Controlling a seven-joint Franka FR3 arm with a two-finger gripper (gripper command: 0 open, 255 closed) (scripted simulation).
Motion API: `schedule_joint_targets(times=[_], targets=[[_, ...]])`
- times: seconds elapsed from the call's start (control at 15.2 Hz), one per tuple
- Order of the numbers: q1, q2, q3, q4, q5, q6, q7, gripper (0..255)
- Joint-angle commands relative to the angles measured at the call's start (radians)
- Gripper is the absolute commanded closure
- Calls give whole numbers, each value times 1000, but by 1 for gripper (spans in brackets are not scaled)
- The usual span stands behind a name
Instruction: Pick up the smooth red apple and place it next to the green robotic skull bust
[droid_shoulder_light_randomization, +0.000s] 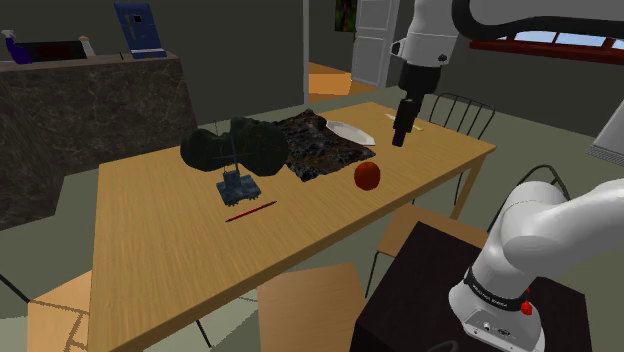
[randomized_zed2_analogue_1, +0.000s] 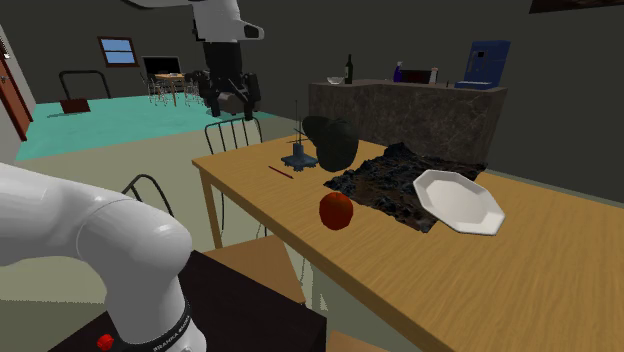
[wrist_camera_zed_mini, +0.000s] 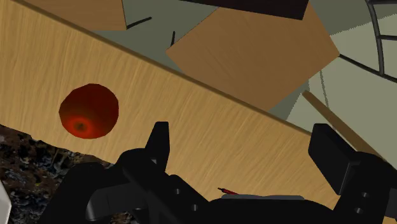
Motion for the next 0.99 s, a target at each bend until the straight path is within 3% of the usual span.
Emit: schedule_joint_targets(times=[0.0,0.92], targets=[[0,0,0,0,0,0,0,0],[-138,344,-66,-26,-131,351,37,0]])
